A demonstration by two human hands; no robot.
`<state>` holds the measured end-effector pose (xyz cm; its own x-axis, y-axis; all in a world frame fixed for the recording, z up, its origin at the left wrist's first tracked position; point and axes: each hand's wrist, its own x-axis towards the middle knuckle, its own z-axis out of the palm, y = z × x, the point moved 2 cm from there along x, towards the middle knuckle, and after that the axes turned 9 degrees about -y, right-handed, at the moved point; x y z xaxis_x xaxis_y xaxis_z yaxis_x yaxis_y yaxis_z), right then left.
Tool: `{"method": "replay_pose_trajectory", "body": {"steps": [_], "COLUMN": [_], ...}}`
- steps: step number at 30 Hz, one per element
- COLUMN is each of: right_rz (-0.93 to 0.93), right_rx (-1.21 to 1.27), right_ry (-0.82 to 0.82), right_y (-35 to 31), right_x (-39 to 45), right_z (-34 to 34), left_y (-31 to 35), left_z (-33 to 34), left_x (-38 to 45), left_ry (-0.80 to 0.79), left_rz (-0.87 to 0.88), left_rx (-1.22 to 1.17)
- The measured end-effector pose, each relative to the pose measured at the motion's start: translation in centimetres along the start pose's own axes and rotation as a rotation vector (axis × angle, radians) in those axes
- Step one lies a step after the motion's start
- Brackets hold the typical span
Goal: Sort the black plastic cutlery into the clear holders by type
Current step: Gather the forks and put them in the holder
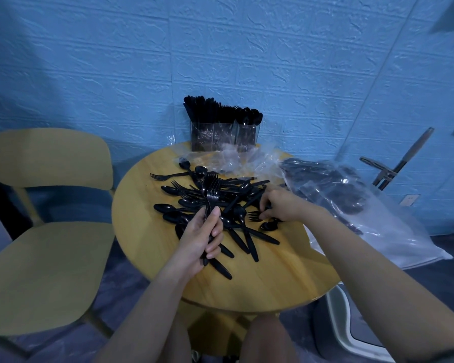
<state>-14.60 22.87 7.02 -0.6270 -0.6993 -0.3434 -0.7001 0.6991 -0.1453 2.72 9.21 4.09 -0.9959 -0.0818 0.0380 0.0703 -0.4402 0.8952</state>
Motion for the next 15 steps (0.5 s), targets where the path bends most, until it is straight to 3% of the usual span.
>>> {"method": "replay_pose_trajectory", "body": {"steps": [10, 12, 15], "right_rz": [-0.096, -0.086, -0.096], "right_rx": [0.220, 0.227, 0.372], "right_ry": [-0.015, 0.038, 0.246], "right_y": [0.3, 0.1, -0.3], "right_x": [-0.6, -1.1, -2.8], "right_z": [0.6, -0.2, -2.4], "left_y": [0.3, 0.4, 0.5], "left_z": [0.2, 0.2, 0.4], "left_x": [-0.2, -0.2, -0.3], "left_ry": [0.004, 0.017, 0.028], "left_rz": [-0.009, -0.006, 0.001], "left_rx": [-0.011, -0.015, -0.018]}}
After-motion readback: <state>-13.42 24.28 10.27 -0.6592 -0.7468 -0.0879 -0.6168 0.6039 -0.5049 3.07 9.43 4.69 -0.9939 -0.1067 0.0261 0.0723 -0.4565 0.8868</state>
